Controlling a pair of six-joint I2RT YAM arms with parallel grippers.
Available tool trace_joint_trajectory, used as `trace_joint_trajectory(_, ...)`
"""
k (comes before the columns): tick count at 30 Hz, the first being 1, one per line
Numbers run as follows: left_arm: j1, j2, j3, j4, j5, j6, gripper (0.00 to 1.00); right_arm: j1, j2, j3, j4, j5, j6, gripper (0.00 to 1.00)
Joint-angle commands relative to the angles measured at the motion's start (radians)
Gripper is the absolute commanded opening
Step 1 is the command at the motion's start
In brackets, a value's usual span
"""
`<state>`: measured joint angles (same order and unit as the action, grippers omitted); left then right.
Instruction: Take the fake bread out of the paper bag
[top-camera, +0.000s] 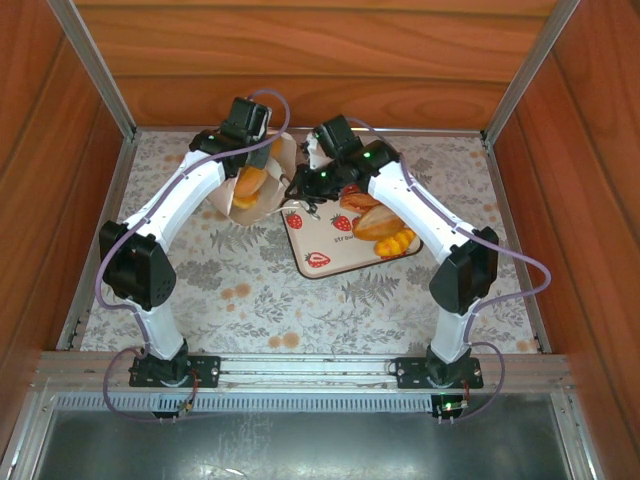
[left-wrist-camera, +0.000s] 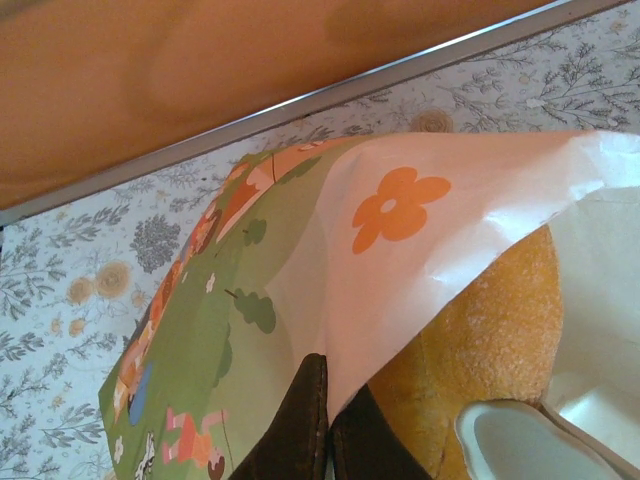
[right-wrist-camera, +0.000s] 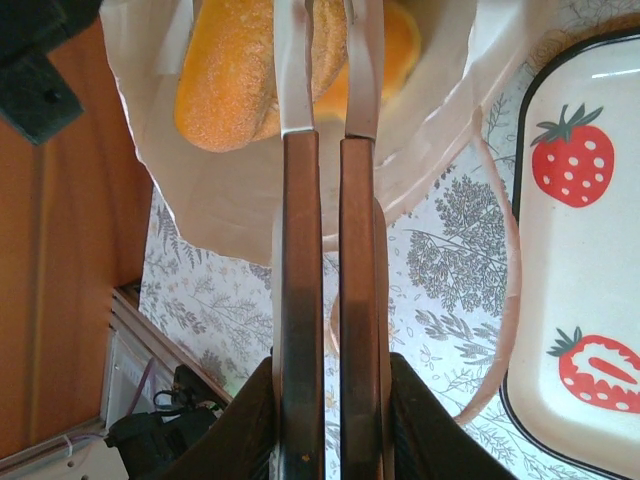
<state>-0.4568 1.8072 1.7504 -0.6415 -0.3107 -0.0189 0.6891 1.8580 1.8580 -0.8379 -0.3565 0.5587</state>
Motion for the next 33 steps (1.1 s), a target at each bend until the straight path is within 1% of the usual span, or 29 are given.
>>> trace_joint_trajectory(1, 0.005, 0.002, 0.028, -0.014, -0.015, -0.006, 0.0, 0.005, -0.003, 0.006, 0.05, -0.012, -0.02, 0.0)
trace_joint_trajectory(10, 0.005, 0.011, 0.032, -0.014, -0.027, -0.017, 0.0, 0.021, -0.043, -0.004, 0.008, -0.005, -0.013, 0.0)
trace_joint_trajectory(18, 0.004, 0.016, 0.042, -0.014, -0.067, -0.018, 0.0, 0.032, -0.142, -0.109, 0.006, -0.005, 0.013, 0.0)
trace_joint_trajectory(22, 0.005, 0.02, 0.045, -0.014, -0.077, -0.017, 0.0, 0.037, -0.188, -0.136, 0.021, 0.003, 0.013, 0.0)
trace_joint_trajectory(23, 0.006, 0.02, 0.043, -0.014, -0.077, -0.018, 0.0, 0.036, -0.229, -0.139, 0.02, 0.009, 0.014, 0.0)
trace_joint_trajectory(26, 0.005, 0.017, 0.041, -0.013, -0.08, -0.016, 0.0, 0.037, -0.266, -0.134, -0.013, 0.043, 0.008, 0.0)
trace_joint_trajectory(33, 0.005, 0.011, 0.051, -0.014, -0.081, -0.01, 0.0, 0.036, -0.399, -0.141, -0.126, 0.172, -0.012, 0.0)
